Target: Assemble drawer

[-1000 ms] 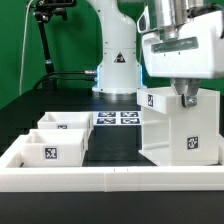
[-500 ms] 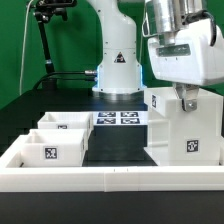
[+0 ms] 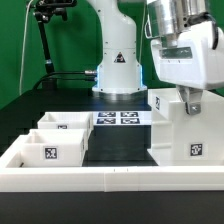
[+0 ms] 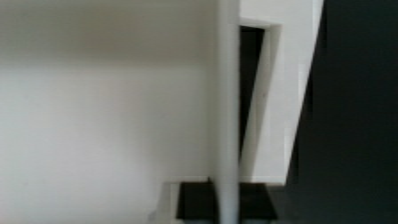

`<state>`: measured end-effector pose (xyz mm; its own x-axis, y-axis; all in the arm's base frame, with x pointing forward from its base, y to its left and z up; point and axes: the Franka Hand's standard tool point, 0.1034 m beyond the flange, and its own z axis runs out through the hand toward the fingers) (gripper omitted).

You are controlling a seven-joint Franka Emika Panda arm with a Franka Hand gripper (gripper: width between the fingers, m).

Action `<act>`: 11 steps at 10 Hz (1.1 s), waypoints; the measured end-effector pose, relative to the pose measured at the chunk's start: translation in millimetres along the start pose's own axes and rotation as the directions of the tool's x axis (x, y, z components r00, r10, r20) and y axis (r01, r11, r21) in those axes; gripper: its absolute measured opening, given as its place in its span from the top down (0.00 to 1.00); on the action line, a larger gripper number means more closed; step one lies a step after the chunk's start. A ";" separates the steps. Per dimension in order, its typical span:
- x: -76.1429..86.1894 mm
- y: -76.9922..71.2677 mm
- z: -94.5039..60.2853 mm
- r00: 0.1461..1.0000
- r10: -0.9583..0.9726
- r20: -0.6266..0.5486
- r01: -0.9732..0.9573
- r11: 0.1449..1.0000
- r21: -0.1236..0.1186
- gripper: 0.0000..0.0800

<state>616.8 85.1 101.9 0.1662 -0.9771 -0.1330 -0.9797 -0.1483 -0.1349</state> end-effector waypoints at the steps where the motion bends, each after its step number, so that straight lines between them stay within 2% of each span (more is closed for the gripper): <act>1: 0.0 -2.1 0.1 1.000 -0.002 -0.003 0.002 1.000 0.002 0.95; 3: 0.3 -7.9 0.5 1.000 -0.011 -0.013 0.011 1.000 0.009 0.95; 8: 1.0 -8.2 0.1 1.000 -0.008 -0.013 0.008 1.000 0.010 0.95; 10: 3.3 -19.2 1.3 1.000 -0.007 -0.015 0.007 1.000 0.020 0.95; 11: 4.1 -22.8 2.5 1.000 -0.003 -0.011 0.003 1.000 0.011 0.94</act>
Offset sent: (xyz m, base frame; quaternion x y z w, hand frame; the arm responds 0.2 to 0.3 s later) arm 0.0000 0.0000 0.0000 0.0000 0.0000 0.0000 1.0000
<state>640.1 84.9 101.9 0.1675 -0.9784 -0.1215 -0.9780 -0.1494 -0.1456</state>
